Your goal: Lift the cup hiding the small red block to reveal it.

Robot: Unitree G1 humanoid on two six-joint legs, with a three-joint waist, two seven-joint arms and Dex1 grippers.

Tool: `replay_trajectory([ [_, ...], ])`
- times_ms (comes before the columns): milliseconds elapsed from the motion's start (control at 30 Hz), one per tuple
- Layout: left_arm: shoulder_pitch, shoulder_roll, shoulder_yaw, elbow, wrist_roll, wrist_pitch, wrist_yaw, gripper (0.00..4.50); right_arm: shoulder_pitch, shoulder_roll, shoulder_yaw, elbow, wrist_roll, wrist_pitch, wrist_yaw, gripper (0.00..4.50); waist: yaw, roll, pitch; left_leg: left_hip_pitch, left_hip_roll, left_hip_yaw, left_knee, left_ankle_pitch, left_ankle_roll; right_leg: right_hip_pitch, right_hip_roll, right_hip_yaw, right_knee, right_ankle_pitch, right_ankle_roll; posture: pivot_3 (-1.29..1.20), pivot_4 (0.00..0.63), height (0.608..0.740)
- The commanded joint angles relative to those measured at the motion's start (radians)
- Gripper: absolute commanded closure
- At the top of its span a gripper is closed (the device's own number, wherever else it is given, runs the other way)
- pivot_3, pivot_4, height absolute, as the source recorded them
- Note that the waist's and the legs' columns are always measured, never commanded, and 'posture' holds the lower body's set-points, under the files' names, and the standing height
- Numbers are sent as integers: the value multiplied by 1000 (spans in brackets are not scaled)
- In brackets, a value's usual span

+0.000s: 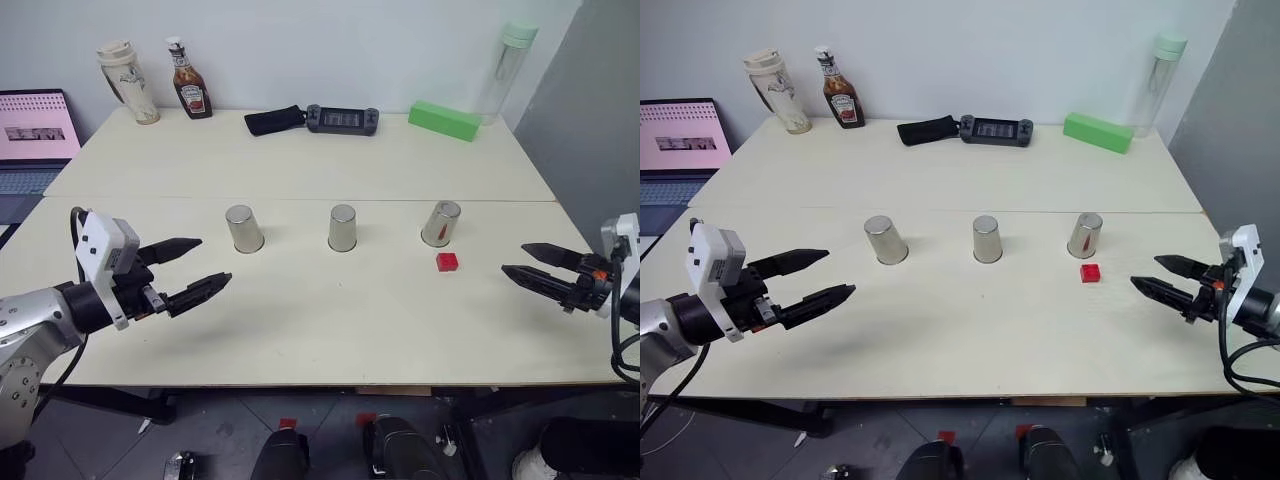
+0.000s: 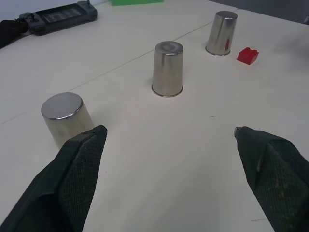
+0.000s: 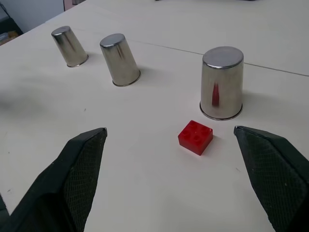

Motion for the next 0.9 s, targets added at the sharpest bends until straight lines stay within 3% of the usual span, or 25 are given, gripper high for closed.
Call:
replay_trajectory([
  [33,0,13,14,-6,1,-13,3,0,-31,-6,-15,-20,13,-11,-5,27,0,0,0,0,0,0,0,0,0,0,0,0,0,0,0,0,150,740],
  [900,-10,20,0,9,19,-26,-7,0,-58,9,11,-11,8,-7,-13,27,0,0,0,0,0,0,0,0,0,0,0,0,0,0,0,0,150,740],
])
